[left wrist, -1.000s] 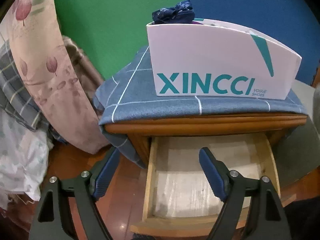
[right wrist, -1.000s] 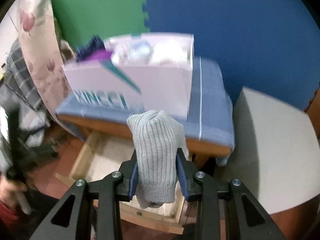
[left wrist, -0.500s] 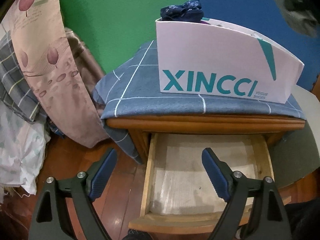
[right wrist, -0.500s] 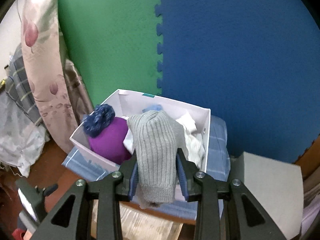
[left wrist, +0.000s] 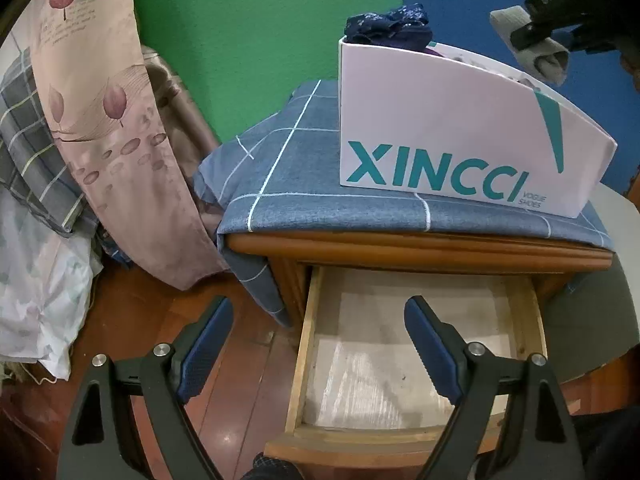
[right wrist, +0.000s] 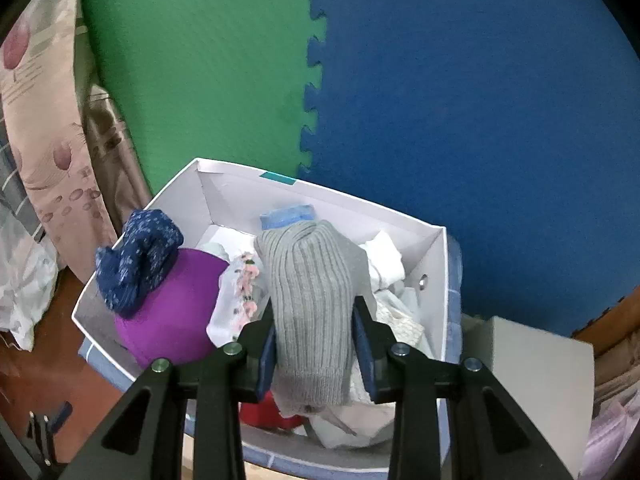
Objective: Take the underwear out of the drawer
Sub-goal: 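Lower the grey ribbed sock into the box and open the right tool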
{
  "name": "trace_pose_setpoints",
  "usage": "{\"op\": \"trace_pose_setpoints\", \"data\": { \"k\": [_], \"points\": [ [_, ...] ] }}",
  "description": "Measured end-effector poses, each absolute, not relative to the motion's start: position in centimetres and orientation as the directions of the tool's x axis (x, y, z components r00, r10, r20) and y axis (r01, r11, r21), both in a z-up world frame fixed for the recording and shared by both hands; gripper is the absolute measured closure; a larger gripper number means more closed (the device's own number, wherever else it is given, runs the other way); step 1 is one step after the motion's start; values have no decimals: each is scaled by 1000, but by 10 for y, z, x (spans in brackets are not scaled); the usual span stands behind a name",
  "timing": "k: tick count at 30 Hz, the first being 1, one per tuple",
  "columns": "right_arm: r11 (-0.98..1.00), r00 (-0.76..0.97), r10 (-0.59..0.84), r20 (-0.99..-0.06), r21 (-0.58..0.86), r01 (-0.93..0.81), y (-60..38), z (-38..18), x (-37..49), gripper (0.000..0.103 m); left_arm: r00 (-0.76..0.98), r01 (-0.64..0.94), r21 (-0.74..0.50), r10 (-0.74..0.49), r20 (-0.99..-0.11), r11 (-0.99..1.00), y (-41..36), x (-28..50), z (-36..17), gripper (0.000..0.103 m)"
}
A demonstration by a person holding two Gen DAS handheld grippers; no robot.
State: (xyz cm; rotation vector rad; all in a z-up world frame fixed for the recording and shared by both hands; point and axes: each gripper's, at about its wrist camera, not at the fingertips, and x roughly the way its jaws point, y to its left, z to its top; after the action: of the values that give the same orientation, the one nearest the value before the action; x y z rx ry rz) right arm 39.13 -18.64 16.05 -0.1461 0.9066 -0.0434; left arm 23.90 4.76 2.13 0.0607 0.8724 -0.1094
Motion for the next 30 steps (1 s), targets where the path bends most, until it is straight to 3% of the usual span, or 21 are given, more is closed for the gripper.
{"op": "trace_pose_setpoints", "data": {
  "k": [25, 30],
  "points": [
    [981, 532, -180, -827, -192, 34, -187, 92, 442, 65, 611, 123, -28, -98, -785, 992, 49, 238, 19, 17],
    [978, 539, -198, -818, -202, 53, -185, 94, 438, 52, 606, 119, -25, -93, -790, 993, 50, 240, 18, 17]
  ]
}}
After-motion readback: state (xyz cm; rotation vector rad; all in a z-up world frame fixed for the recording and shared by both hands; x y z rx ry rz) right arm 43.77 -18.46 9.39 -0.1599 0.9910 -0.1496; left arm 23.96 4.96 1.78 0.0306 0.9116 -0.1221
